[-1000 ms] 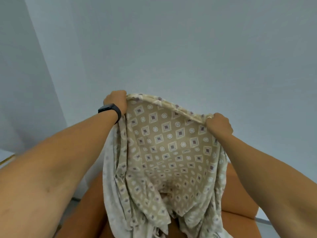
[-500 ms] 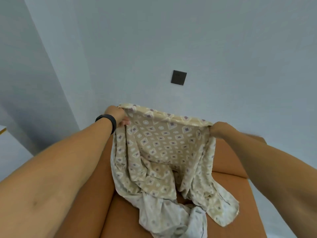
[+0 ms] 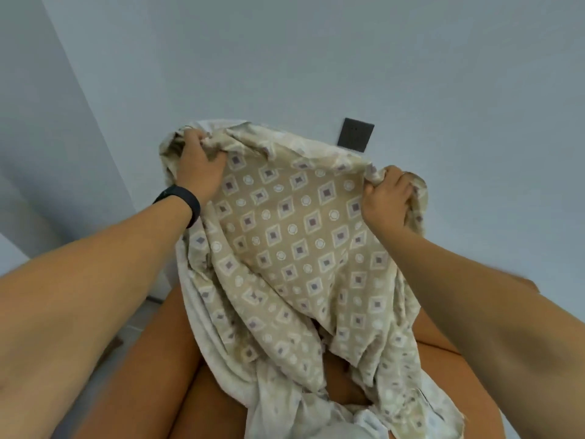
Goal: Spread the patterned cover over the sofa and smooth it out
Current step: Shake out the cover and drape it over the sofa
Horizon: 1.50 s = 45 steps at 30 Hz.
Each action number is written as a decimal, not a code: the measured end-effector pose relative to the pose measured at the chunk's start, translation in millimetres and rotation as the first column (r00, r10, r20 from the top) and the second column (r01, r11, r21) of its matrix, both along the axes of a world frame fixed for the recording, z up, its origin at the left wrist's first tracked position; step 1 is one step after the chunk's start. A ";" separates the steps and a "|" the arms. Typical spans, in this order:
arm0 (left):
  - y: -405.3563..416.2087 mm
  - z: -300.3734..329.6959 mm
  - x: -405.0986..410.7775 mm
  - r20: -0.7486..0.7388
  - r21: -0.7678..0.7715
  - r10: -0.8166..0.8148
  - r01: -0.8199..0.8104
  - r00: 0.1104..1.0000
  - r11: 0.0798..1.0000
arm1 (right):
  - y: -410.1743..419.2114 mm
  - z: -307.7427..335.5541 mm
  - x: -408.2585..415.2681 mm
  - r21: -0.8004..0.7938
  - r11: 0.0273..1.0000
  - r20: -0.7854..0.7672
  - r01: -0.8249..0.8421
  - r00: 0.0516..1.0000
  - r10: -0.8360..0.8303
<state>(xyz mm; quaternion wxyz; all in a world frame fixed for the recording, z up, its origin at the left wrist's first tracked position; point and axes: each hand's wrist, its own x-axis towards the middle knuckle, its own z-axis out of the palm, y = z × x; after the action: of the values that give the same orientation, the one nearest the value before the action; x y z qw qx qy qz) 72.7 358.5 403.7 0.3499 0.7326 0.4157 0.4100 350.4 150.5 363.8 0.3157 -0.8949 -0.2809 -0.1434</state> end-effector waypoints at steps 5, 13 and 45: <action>-9.3 -112.1 38.3 -0.192 -0.133 0.161 -0.188 0.968 0.973 | -8.6 -102.6 57.8 -0.231 0.965 -0.017 -0.127 0.992 0.126; -41.6 -203.1 173.9 -0.301 -0.334 0.193 -0.293 0.934 0.896 | -15.1 -228.4 174.3 -0.258 0.887 -0.169 -0.384 0.921 0.350; 201.6 -364.7 252.1 -0.856 -0.209 -0.305 0.260 0.417 0.943 | 127.1 -303.4 187.8 -0.596 0.747 -0.338 -0.295 0.936 0.099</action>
<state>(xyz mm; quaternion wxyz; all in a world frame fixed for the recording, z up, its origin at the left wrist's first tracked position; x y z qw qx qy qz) 324.8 560.1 39.1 0.1658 0.8890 0.4153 -0.0986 538.2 277.5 60.5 0.0433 -0.9242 -0.3581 0.1253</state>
